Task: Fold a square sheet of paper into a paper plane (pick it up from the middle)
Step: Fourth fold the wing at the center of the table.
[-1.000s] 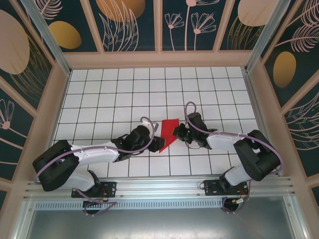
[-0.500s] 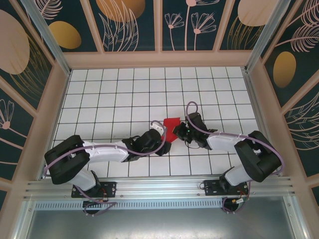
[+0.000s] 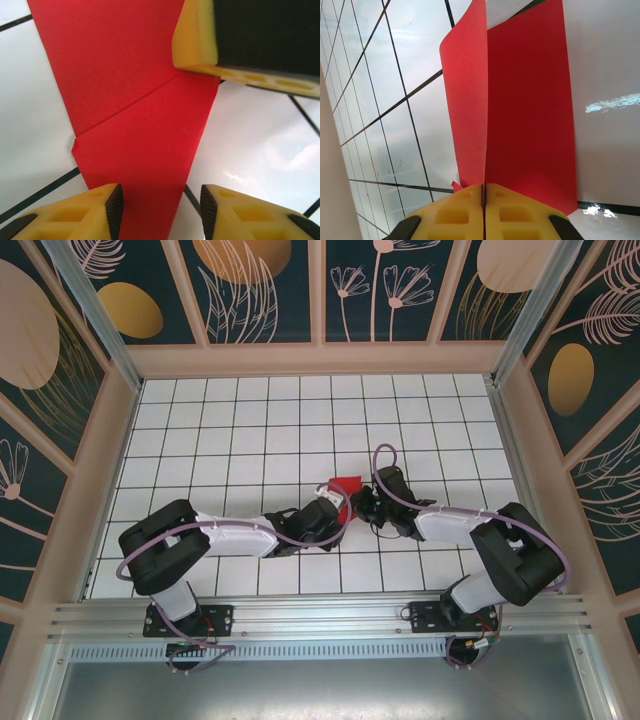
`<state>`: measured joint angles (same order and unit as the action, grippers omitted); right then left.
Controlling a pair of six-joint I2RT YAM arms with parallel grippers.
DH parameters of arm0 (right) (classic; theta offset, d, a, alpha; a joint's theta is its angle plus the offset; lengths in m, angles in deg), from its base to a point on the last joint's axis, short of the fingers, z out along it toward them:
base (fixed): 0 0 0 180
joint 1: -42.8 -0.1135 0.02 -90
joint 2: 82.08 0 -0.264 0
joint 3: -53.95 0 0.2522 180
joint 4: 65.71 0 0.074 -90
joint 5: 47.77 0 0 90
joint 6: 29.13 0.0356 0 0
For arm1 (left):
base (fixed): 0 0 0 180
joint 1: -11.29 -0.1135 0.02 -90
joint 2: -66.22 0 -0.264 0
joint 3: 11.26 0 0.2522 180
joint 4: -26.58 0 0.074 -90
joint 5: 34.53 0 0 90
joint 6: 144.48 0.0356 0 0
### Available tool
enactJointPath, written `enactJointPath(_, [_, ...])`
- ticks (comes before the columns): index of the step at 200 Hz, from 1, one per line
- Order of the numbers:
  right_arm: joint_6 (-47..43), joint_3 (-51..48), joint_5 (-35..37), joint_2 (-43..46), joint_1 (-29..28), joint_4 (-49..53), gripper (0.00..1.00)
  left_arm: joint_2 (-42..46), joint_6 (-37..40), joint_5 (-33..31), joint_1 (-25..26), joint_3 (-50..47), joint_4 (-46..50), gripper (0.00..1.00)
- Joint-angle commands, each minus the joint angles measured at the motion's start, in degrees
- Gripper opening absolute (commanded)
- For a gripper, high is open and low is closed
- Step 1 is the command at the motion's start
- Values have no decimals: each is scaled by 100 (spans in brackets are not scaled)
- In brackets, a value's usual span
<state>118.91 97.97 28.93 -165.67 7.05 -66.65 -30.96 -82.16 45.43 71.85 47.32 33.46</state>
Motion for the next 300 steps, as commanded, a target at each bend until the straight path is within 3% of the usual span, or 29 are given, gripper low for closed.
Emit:
enactJointPath(1, [60,177,82,126,-38,107,8,-67,123,-241,44,168,191,43])
enactJointPath(132, [-99,269,47,112,-55,283,10,-65,79,-426,48,107,152,5])
enactJointPath(162, [-349,378,36,175,-48,463,16,-64,72,-428,52,-7,-4,0])
enactJointPath(189, [-697,445,99,447,-7,724,32,86,-45,-374,44,-257,-308,0])
enactJointPath(197, [-806,452,86,546,22,795,37,163,-98,-261,21,-403,-508,0])
enactJointPath(237, [-1355,454,-89,986,163,1102,44,492,-553,930,-415,-1141,-1785,0])
enactJointPath(271, [-1693,497,-642,994,172,1068,45,631,-837,1776,-801,-1515,-2542,0])
enactJointPath(300, [-1692,733,-715,588,-11,1124,46,523,-918,2052,-892,-1522,-2635,0])
